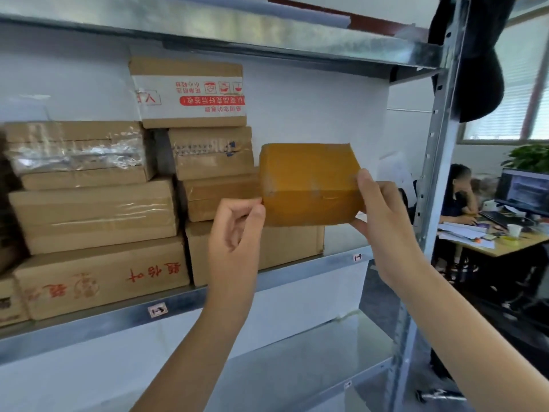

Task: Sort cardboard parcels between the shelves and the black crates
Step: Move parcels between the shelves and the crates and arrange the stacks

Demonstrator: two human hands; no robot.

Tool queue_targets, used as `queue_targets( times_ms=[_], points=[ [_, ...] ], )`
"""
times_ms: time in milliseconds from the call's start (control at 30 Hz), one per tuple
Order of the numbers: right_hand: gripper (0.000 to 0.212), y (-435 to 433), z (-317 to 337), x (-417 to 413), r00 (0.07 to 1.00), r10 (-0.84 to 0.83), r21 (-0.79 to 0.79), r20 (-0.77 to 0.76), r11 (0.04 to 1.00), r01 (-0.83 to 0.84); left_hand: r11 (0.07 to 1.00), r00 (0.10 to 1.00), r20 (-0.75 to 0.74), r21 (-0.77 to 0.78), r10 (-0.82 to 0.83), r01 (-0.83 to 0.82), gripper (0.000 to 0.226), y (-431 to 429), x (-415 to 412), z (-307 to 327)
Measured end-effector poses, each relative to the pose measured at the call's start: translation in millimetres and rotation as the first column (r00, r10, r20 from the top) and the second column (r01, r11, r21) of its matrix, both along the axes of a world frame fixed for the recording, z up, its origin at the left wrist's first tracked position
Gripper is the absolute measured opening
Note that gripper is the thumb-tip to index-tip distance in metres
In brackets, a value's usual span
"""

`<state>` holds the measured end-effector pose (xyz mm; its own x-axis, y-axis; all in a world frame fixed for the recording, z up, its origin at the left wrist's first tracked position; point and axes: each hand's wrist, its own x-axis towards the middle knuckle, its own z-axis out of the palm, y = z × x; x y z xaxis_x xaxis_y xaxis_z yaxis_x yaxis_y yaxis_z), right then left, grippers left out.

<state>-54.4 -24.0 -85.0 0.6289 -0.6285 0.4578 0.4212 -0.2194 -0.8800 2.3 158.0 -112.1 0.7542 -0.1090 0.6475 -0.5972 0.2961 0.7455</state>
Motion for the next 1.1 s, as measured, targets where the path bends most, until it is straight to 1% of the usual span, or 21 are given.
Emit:
queue_targets(
  times_ms=[100, 167, 267, 367, 433, 533, 600, 700, 800, 867, 1000, 1100],
  points=[
    [0.049, 26, -26, -9, 0.999, 0.028, -0.041, -0.04, 0.999, -0.03, 0.998, 0.984, -0.169, -0.011, 0.055, -0.057, 0.027, 23, -8, -24],
    [0.055, 45, -43, -13, 0.997, 0.043, -0.066, -0.056, 0.997, -0.047, 0.994, 0.96, -0.258, 0.029, 0.113, -0.109, 0.035, 39, -14, -36],
    [0.057, 68, -65, -13, 0.99, 0.129, -0.042, -0.055, 0.99, -0.131, 0.988, 0.929, -0.337, 0.067, 0.156, -0.141, 0.042, 67, -18, -53],
    [0.061, 92, -82, -6, 0.963, 0.254, 0.017, -0.085, 0.967, -0.254, 0.988, 0.905, -0.399, 0.017, 0.147, -0.153, 0.048, 102, -22, -64],
    [0.058, 110, -91, 2, 0.939, 0.323, 0.014, -0.114, 0.946, -0.324, 0.983, 0.895, -0.411, 0.017, 0.174, -0.183, 0.048, 125, -27, -69],
    [0.043, 140, -105, 13, 0.896, 0.422, 0.014, -0.137, 0.905, -0.424, 0.96, 0.86, -0.437, 0.028, 0.262, -0.279, 0.048, 158, -33, -81],
    [0.039, 160, -115, 21, 0.866, 0.475, 0.006, -0.154, 0.877, -0.48, 0.926, 0.815, -0.46, 0.046, 0.353, -0.376, 0.049, 179, -37, -91],
    [0.04, 192, -127, 33, 0.817, 0.54, -0.035, -0.2, 0.83, -0.557, 0.858, 0.739, -0.47, 0.087, 0.483, -0.506, 0.05, 210, -46, -106],
    [0.043, 224, -140, 44, 0.763, 0.609, -0.073, -0.215, 0.77, -0.634, 0.799, 0.681, -0.456, 0.123, 0.573, -0.589, 0.044, 240, -58, -121],
    [0.047, 245, -149, 48, 0.72, 0.644, -0.103, -0.258, 0.723, -0.683, 0.761, 0.643, -0.442, 0.166, 0.626, -0.627, 0.036, 259, -68, -132],
    [0.049, 291, -173, 51, 0.618, 0.729, -0.12, -0.294, 0.614, -0.78, 0.657, 0.513, -0.444, 0.277, 0.734, -0.701, 0.025, 298, -94, -155],
    [0.042, 330, -187, 48, 0.495, 0.795, -0.053, -0.35, 0.51, -0.858, 0.596, 0.448, -0.452, 0.266, 0.771, -0.757, 0.025, 326, -119, -167]
  ],
)
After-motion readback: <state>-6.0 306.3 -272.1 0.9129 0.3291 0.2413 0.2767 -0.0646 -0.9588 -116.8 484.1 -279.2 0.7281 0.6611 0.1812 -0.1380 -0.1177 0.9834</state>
